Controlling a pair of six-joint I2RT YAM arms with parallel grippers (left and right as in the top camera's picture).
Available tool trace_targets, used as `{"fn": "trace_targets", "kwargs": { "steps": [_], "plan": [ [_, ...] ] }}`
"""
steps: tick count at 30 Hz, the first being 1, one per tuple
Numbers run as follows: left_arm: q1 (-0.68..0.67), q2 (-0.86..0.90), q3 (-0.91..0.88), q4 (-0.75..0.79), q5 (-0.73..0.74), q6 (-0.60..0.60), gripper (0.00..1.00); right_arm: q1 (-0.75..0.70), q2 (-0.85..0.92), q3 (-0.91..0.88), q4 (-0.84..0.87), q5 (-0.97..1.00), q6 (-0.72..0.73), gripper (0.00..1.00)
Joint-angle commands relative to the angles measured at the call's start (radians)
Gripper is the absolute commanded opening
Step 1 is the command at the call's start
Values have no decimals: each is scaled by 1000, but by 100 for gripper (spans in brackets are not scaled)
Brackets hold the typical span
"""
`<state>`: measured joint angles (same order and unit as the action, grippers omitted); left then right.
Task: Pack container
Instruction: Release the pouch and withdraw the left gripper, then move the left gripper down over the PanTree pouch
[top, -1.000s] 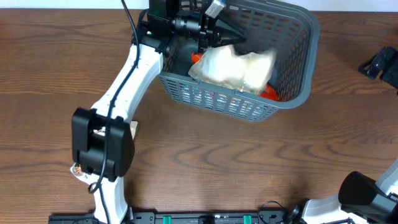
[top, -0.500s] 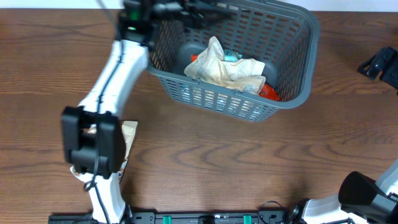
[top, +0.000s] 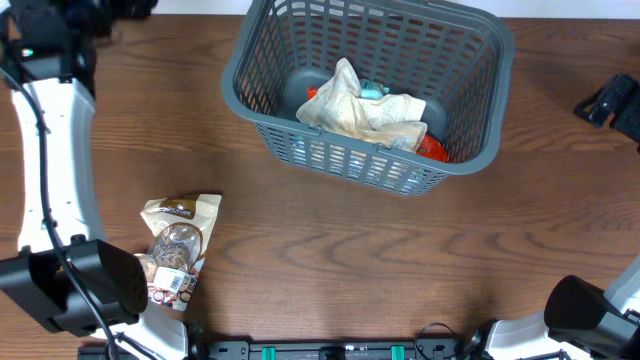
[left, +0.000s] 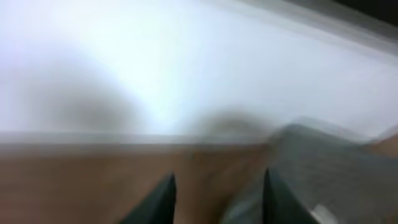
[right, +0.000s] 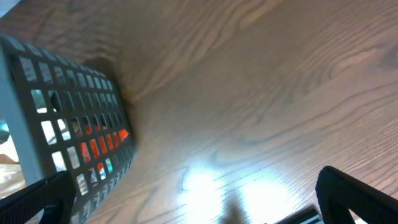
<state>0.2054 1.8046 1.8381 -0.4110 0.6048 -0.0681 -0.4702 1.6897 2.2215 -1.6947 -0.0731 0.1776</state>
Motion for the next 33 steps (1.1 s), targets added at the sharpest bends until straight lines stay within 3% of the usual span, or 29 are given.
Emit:
{"fn": "trace_targets", "kwargs": {
  "steps": [1,4,7,11,22,33],
  "plan": [
    [-9,-21,1,-222,-426,220,33,8,-2,-3,-3,-14,-10,99],
    [-9,-21,0,-479,-494,238,36,8,-2,-3,-2,-14,-10,99],
    [-9,-21,-2,-681,-499,337,37,8,-2,-3,3,-13,-10,99],
    [-9,-21,-2,-868,-674,396,37,8,-2,-3,11,-5,-11,99],
    [29,-77,-35,-1064,-700,324,34,8,-2,-3,39,66,-11,99],
    [47,-567,-375,-942,-693,336,39,8,-1,-5,102,65,-10,99]
  ]
}}
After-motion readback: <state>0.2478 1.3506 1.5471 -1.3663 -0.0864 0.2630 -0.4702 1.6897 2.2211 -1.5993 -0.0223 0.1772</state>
